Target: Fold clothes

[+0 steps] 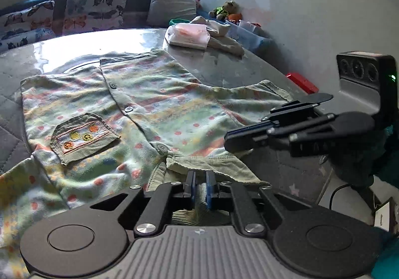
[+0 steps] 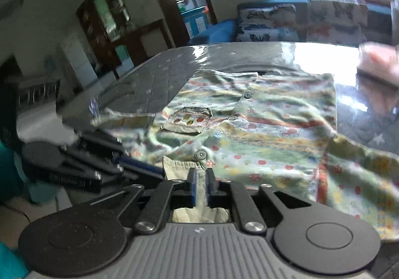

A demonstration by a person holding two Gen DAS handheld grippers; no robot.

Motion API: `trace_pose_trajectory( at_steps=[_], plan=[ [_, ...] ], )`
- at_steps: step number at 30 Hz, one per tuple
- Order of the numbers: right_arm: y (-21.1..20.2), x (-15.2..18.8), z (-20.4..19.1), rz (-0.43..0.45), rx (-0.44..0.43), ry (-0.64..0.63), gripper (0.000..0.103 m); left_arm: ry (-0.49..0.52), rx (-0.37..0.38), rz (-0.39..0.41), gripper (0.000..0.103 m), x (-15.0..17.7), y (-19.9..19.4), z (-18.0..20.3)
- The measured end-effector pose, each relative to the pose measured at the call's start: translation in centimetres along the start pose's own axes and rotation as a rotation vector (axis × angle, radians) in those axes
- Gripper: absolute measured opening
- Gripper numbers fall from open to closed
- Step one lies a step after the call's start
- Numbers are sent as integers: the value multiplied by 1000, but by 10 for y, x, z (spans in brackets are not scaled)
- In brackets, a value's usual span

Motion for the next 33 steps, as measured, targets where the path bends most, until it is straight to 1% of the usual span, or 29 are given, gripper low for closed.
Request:
trace_pose_trajectory(
  at_steps=[2, 3, 4, 5, 7, 8, 9, 10, 12, 16, 19, 21, 23, 27, 31, 33],
  plan=[
    [4, 6, -9, -18, -11, -52, 21, -15, -4, -5, 9, 1, 2, -1],
    [7, 9, -15, -23, -11, -82, 30, -25, -2, -4, 9, 2, 3, -2],
    [11, 12, -20, -26, -5, -118, 34, -34, 0, 1, 9, 2, 3, -2],
    [14, 15, -25, -28, 1, -154, 34, -37, -6, 5, 8, 1, 3, -2],
    [20, 20, -32, -37, 5, -207, 32, -49, -7, 19, 8, 0, 1, -4],
    [23, 23, -34, -42, 27, -239, 30, -60, -4, 26, 8, -1, -1, -5],
    [26, 24, -34, -47, 53, -261, 22, -69, -4, 32, 8, -1, -2, -6],
    [28, 25, -32, -49, 72, -267, 9, -76, -4, 37, 8, -2, -3, -6],
    [27, 23, -27, -42, 77, -235, 3, -101, 4, 48, 8, -1, -4, -8],
    [9, 4, -8, 18, 40, -70, 2, -181, 63, 109, 8, -5, -8, -10],
    [-3, -8, 8, 51, 8, 49, 2, -235, 129, 152, 8, -8, -7, -8],
    [-7, -12, 16, 65, -11, 110, 2, -242, 151, 150, 8, -5, 1, -5],
    [-7, -14, 21, 68, -25, 148, 2, -255, 168, 122, 8, 1, 13, -4],
    [-4, -13, 19, 60, -31, 141, 2, -250, 171, 73, 8, 13, 29, -4],
    [1, -12, 11, 54, -35, 104, 2, -210, 161, 65, 8, 15, 33, 0],
    [7, -8, 5, 30, -39, 71, 2, -190, 154, 63, 9, 15, 32, 2]
  ],
)
Point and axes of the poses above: each gripper's, at about its wrist camera, not at the fingertips, and y roughly the way its jaws point, z to its right, x to its underside, the point moved 10 cm from there along y, roughly the way its jaws point, and after that the axes turned 10 degrees about y, right-handed, at the moved point
